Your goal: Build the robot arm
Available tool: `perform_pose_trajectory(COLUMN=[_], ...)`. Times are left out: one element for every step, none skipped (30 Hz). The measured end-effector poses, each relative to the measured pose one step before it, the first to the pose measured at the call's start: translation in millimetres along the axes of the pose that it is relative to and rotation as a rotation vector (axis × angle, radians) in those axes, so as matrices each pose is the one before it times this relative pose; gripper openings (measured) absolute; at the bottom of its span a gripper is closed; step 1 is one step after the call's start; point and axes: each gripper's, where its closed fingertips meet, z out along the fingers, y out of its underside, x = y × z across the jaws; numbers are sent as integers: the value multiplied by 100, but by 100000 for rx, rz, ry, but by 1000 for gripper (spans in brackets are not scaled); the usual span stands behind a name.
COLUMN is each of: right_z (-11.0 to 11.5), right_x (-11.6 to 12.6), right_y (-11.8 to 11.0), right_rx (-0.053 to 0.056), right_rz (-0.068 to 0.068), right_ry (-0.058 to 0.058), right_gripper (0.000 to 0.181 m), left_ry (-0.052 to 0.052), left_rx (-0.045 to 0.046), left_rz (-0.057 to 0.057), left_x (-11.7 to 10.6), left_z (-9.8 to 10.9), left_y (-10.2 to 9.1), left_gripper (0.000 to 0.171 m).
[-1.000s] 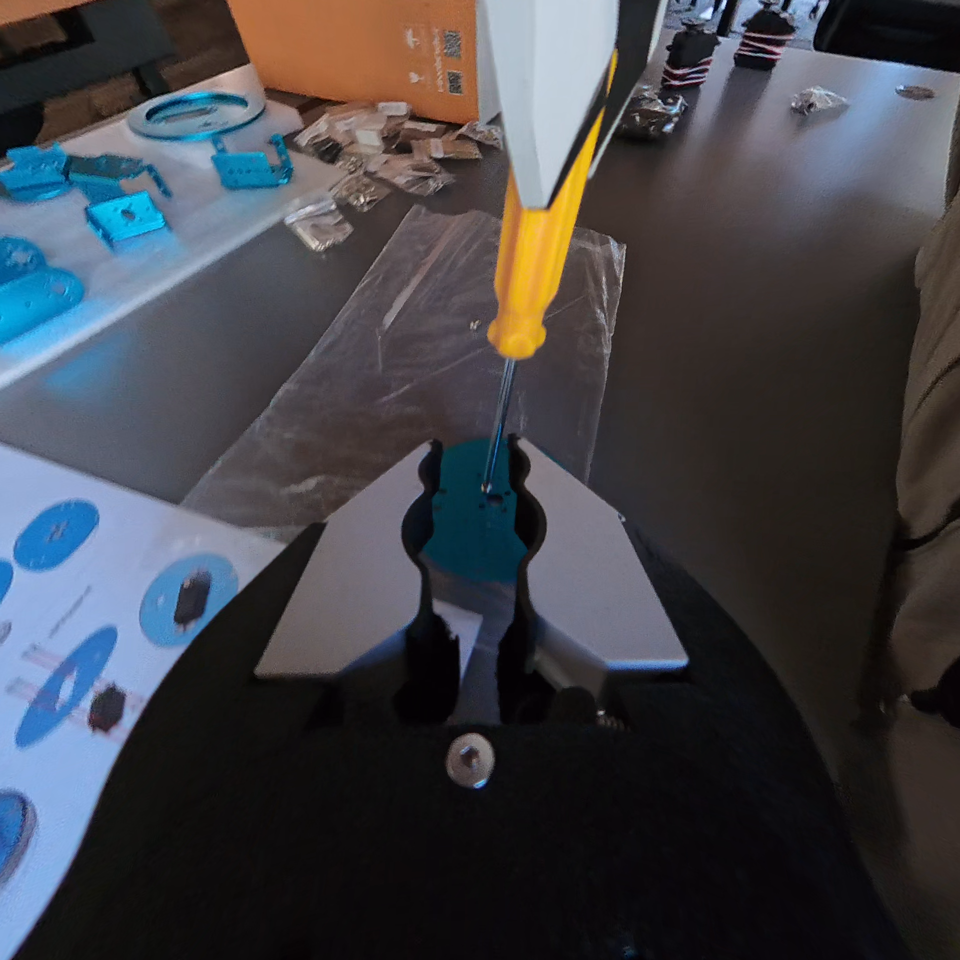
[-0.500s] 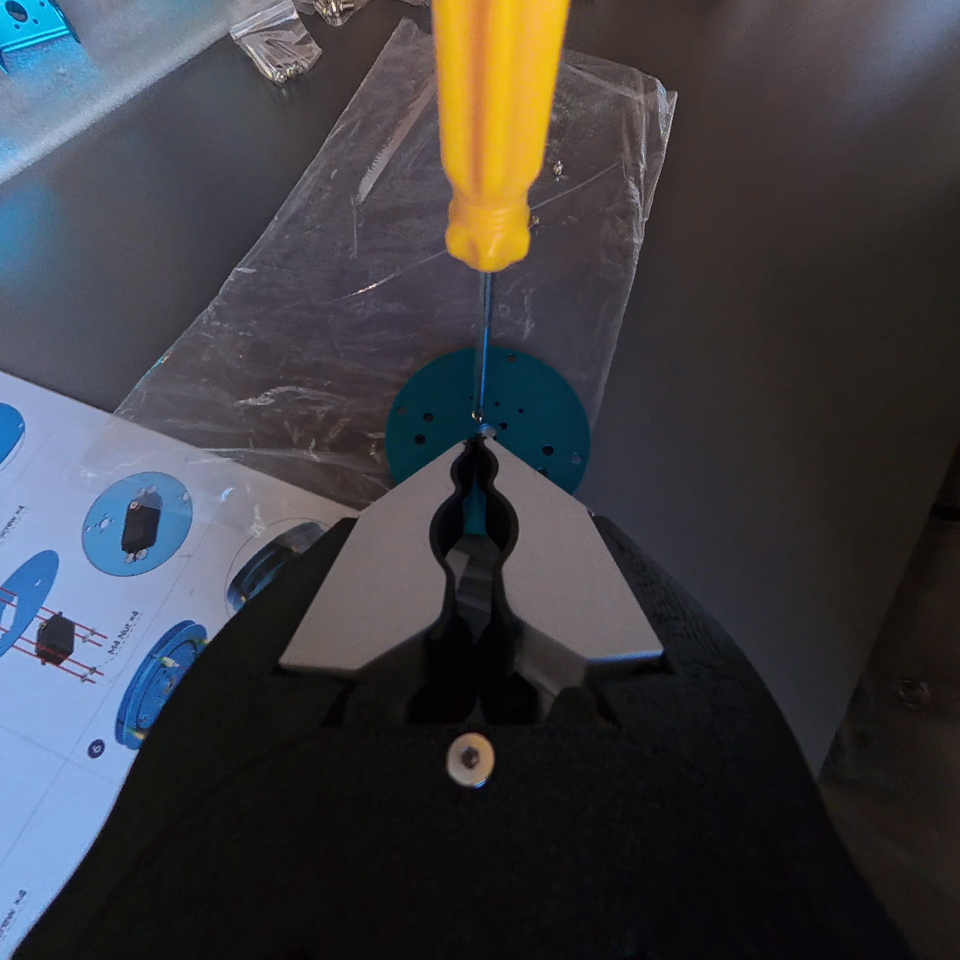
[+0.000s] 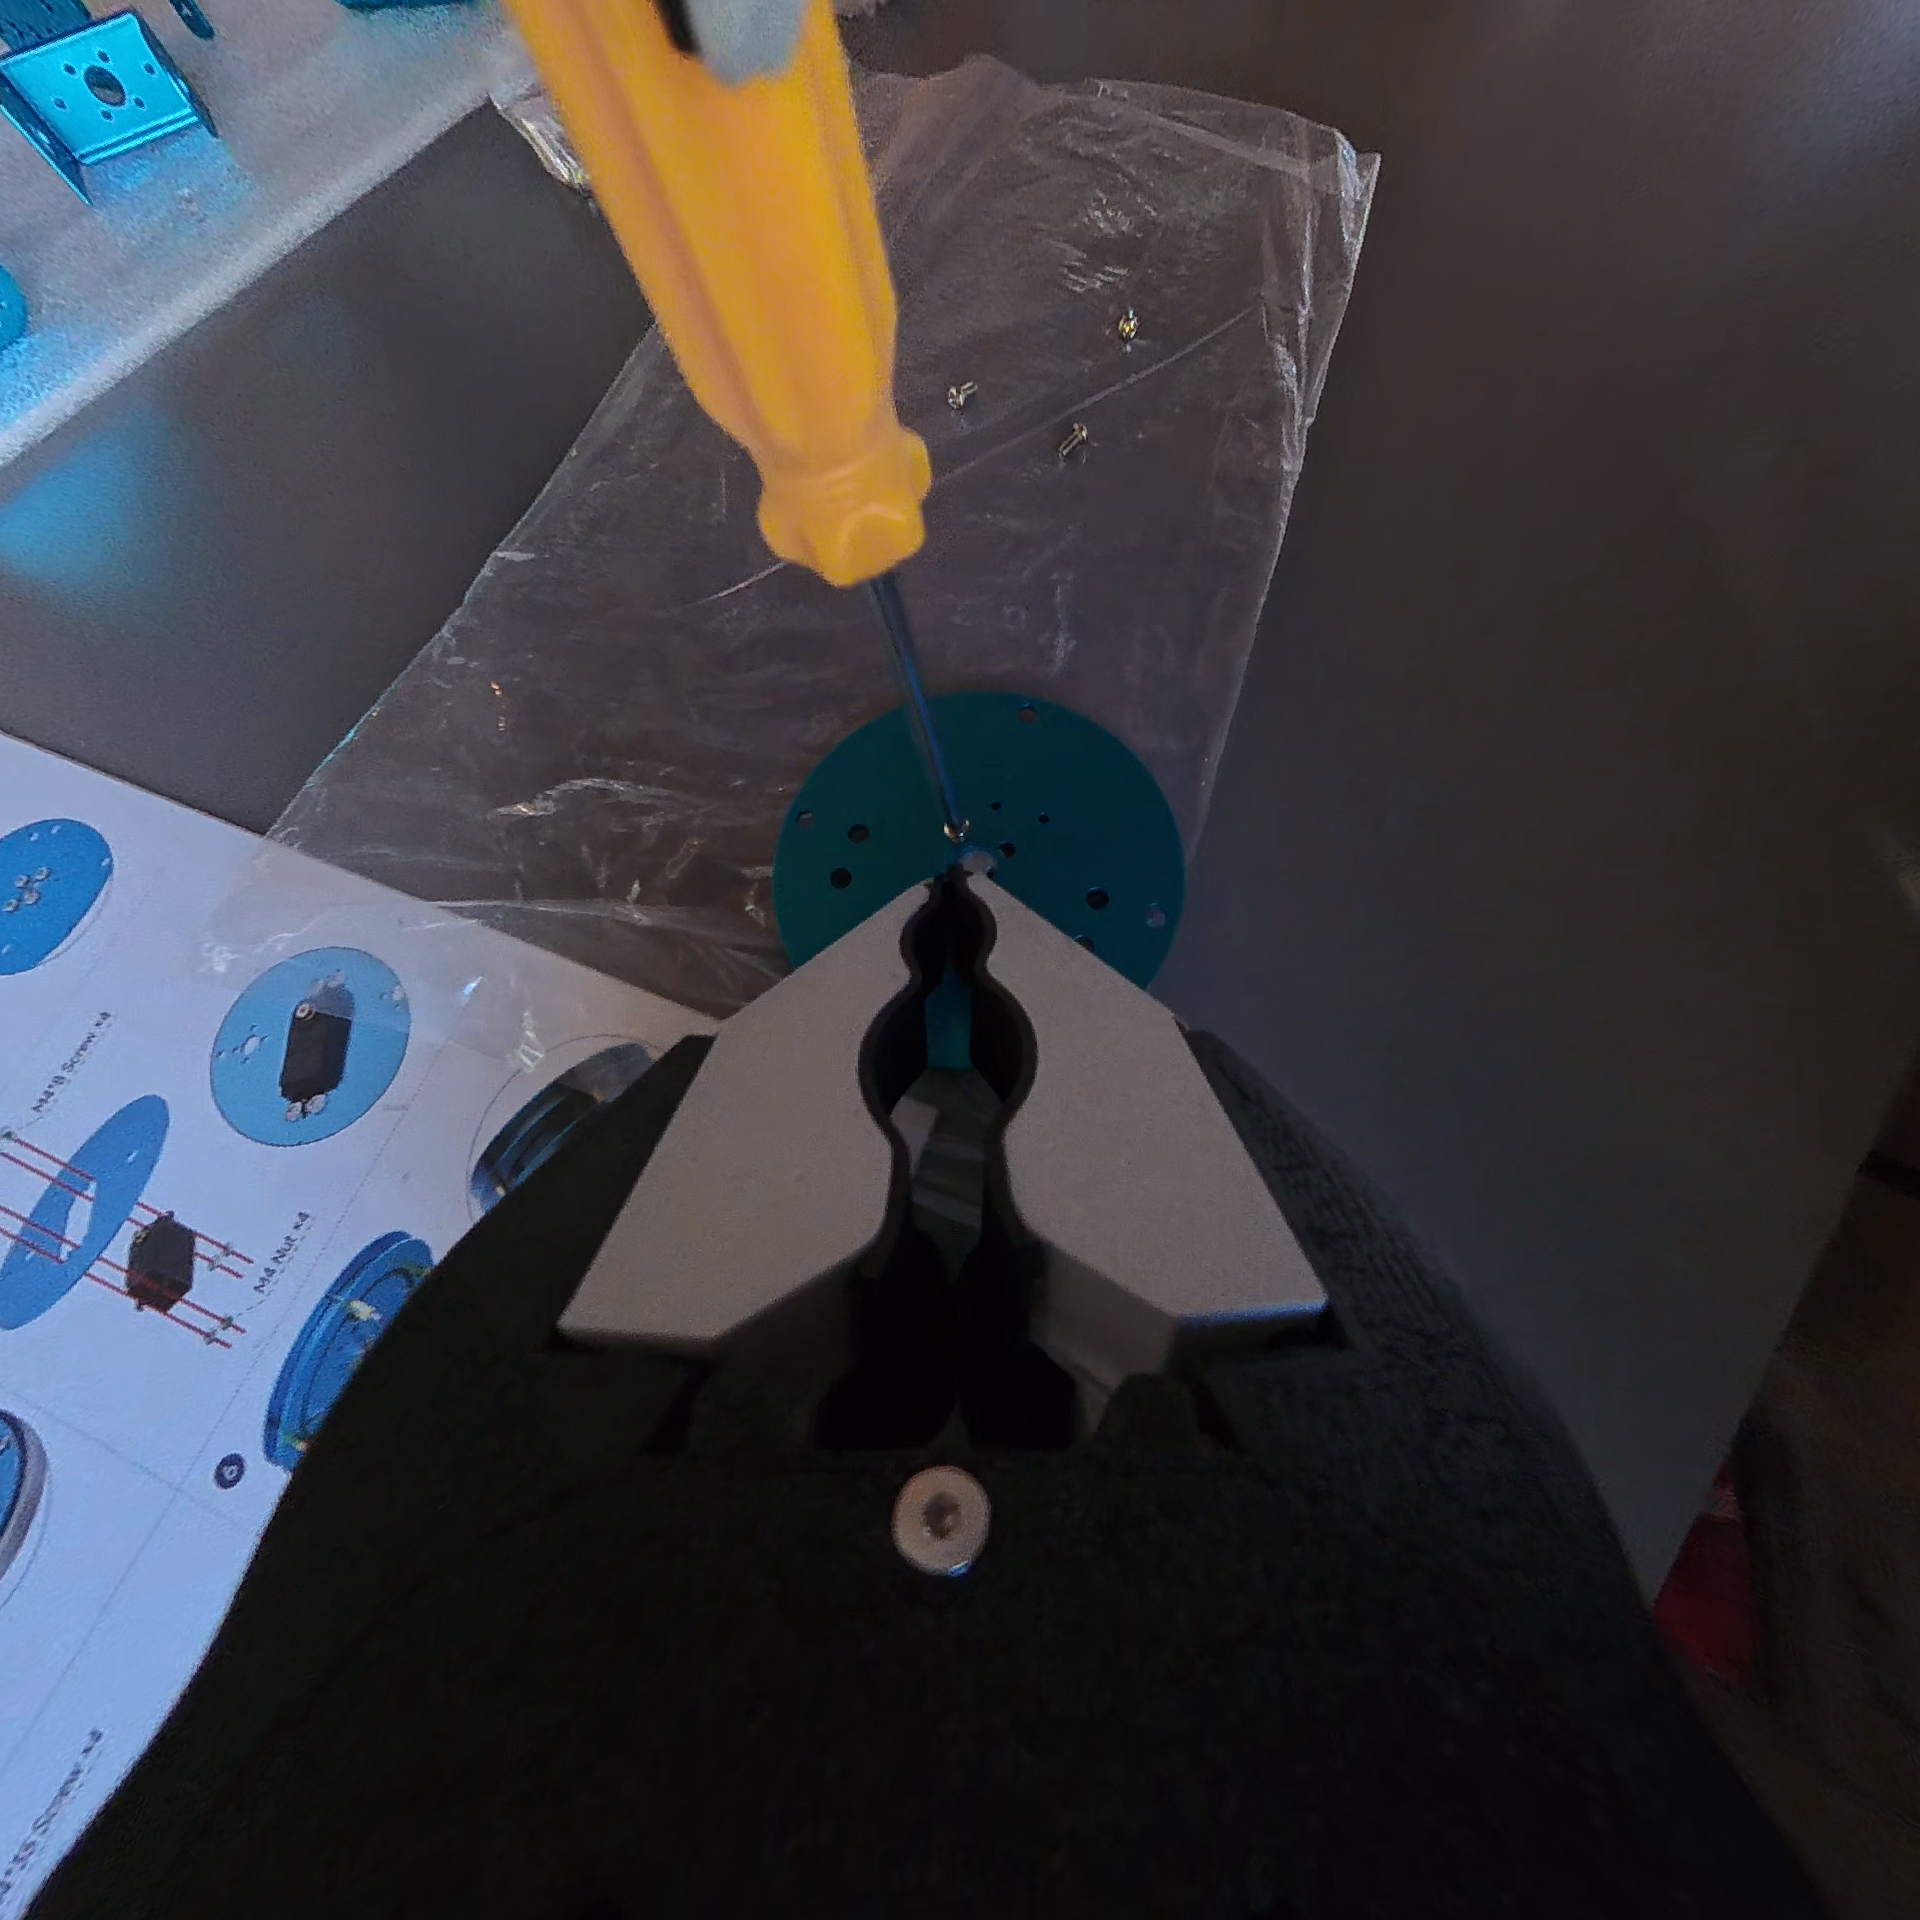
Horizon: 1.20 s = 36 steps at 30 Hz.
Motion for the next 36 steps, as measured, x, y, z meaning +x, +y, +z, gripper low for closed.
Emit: perform_pose_trajectory(right_z=[-32,-51,-45,-39,-28,-14,-13,-14,-8,13,26,75,61,11,4,0,-3,-11,-7,-4,8,12,4,3,8,2,23,19,56,12,2,19,13,1,26,37], right_x=[221,319,326,304,354,298,317,180,92,140,-31,-132,-233,141,208,14,-116,-138,-185,-206,-208,-127,-61,-11,1,15,30,34,43,-1,-34,-27,-30,-28,-72,-123], right_y=[190,265,306,339,342,333,442,406,328,426,337,347,320,123,-45,-197,-109,-39,-68,-37,-18,15,24,4,-6,-69,-54,-86,-84,-139,-157,-141,-72,-88,-93,-55], right_rx=[-172,-796,-1118,-1534,-1926,-1836,-2796,-2600,-1803,-2514,-2177,-2049,-2430,-1380,-662,463,-150,-855,-556,-399,-289,-379,-184,29,-57,239,-33,-59,-190,110,25,-170,-544,-431,-92,-174], right_rz=[6662,7287,7401,7284,7035,6319,7085,5858,4740,5782,5313,5490,7176,4065,1335,911,441,-993,-1920,-1775,-1584,-1460,-1178,-687,-139,-124,-268,-330,-53,87,333,-142,-506,-495,-365,-110], right_ry=[1124,1059,464,-160,27,-338,-214,-931,-1439,-1690,-2814,-3558,-4702,-1570,200,70,316,1037,1433,1233,886,918,758,399,33,-77,-30,-74,-27,-389,-587,-401,-232,-186,-457,-837], right_gripper=[19,19,19,19,20,19,20,20,19,19,19,16,16,16,16,16,16,16,16,16,16,16,16,16,16,16,16,16,16,16,16,16,16,16,16,16], left_ry=[-167,83,167,-68,-186,-148,-193,-359,-468,-544,-492,-133,-317,-148,111,356,533,536,323,-95,-412,-468,-398,-344,-212,-96,-102,126,-502,-355,652,963,-61,-429,105,-93], left_rx=[6,8,5,1,3,1,2,2,10,56,48,16,14,76,65,-9,-27,-14,10,36,50,46,72,166,161,335,415,723,1657,2509,2955,2946,2886,3436,4152,4190], left_rz=[308,12,-192,98,337,203,223,411,486,505,567,327,97,136,179,-30,-238,-201,0,233,653,832,651,276,-75,-149,-192,213,112,-267,-792,-1228,-1418,-1031,-435,-493], left_x=[9,2,2,6,-4,6,3,-2,-4,5,9,22,-20,-3,33,33,38,29,35,11,19,25,16,-37,-53,-64,-70,-6,-103,-120,15,21,-134,-180,-78,-102], left_z=[5,4,-4,1,8,-6,7,4,-2,-5,0,0,-3,-5,-5,6,1,6,-2,-4,-16,-3,1,20,34,44,48,50,15,-12,-32,-46,-100,-171,-211,-167], left_y=[4,-3,6,-2,3,1,3,2,4,-13,-5,3,-3,-6,-18,-2,8,-9,-11,-5,-7,-9,-12,-61,-62,-92,-126,-189,-331,-479,-553,-576,-599,-684,-780,-766], left_gripper=[0,0,0,0,0,1,1,1,1,0,1,1,0,0,0,0,0,0,0,0,0,0,0,2,4,8,12,16,19,19,20,20,20,19,16,13])
